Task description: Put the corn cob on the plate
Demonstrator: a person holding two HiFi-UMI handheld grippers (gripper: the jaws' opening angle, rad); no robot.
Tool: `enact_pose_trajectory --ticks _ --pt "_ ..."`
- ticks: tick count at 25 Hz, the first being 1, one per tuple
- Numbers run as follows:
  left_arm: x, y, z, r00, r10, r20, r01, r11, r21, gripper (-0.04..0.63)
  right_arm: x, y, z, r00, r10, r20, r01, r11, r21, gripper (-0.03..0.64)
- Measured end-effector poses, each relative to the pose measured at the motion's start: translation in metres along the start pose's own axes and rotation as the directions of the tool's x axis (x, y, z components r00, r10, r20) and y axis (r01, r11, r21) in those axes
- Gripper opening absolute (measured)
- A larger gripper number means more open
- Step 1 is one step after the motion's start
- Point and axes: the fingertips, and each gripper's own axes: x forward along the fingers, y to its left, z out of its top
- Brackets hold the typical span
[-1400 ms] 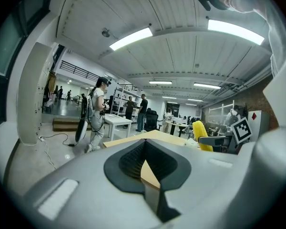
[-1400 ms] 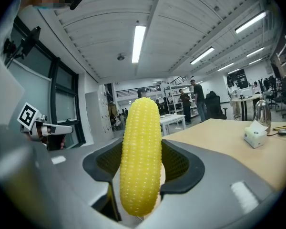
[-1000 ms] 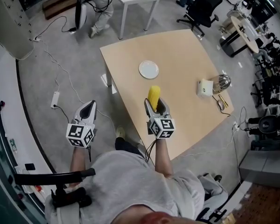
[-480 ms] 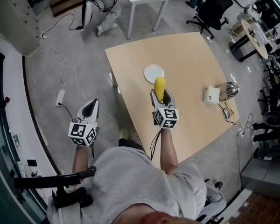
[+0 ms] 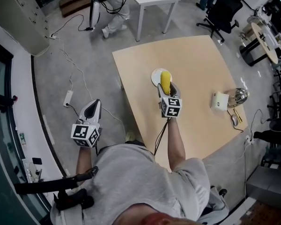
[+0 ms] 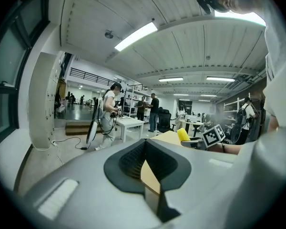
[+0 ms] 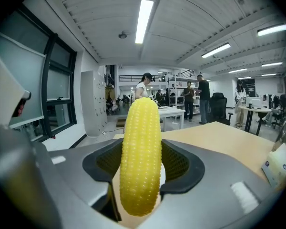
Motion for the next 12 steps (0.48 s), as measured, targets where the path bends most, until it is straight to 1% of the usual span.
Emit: enact_pose_trajectory --ticks 6,10,12 --pt "-0.006 0.004 0.002 0.999 0.034 -0.015 -0.034 0.999 0.007 0.020 0.044 -0.017 -0.024 0.997 -0.013 -0.081 0.012 1.000 -0.007 0.252" --pt "-0.008 0.009 0.003 0.998 0.059 -0.009 -0.059 0.998 0.001 0.020 0.071 -0.025 -0.041 0.990 0.000 -0.143 0.003 1.000 0.025 0.252" --pt "-0.010 0.012 0.003 0.997 0.073 -0.011 -0.073 0.997 0.002 0.020 0.081 -0.028 -0.047 0.986 0.001 -0.165 0.004 1.000 0.025 0.252"
